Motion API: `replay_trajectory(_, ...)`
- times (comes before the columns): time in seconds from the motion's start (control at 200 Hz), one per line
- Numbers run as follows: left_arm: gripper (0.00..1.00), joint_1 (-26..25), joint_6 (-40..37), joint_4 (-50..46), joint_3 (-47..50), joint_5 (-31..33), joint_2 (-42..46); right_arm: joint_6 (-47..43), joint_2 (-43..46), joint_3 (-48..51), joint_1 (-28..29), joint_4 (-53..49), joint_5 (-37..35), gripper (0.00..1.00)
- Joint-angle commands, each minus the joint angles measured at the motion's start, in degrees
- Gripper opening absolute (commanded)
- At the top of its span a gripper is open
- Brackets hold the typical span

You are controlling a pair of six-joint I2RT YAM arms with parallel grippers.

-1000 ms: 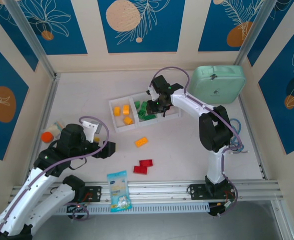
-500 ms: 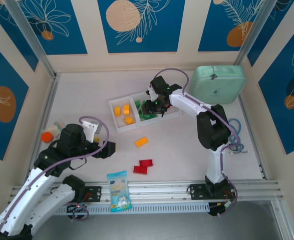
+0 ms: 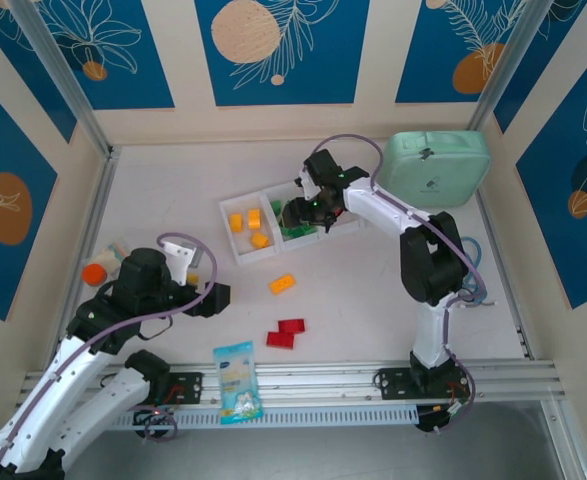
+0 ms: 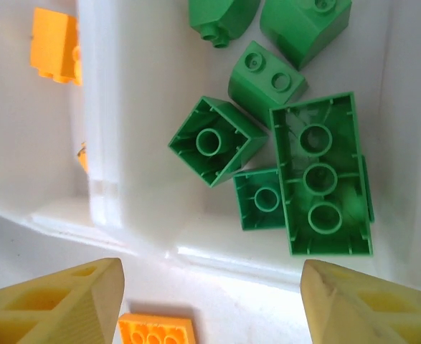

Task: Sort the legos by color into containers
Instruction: Place the lego in the container, then pick up the lego from the center of the table.

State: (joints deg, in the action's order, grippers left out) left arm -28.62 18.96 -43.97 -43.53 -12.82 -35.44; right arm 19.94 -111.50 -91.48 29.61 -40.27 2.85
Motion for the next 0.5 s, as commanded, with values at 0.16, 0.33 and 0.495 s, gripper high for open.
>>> replay_trajectory(0.16,0.99,0.2,-1.2,0.2,0.1,0.3,-0.1,-4.4,7.2,5.0,3.2,-5.2,2.6,0.70)
replay_trajectory(0.33,0.99,0.2,-1.1,0.0,0.1,0.6,-0.2,-5.6,5.5,6.0,8.7,-10.2,-3.0,0.78)
replay_trajectory(0.495,0.99,0.2,-1.2,0.0,0.0,0.4,-0.3,-2.1,4.1,7.7,11.0,-10.5,-4.5,0.86)
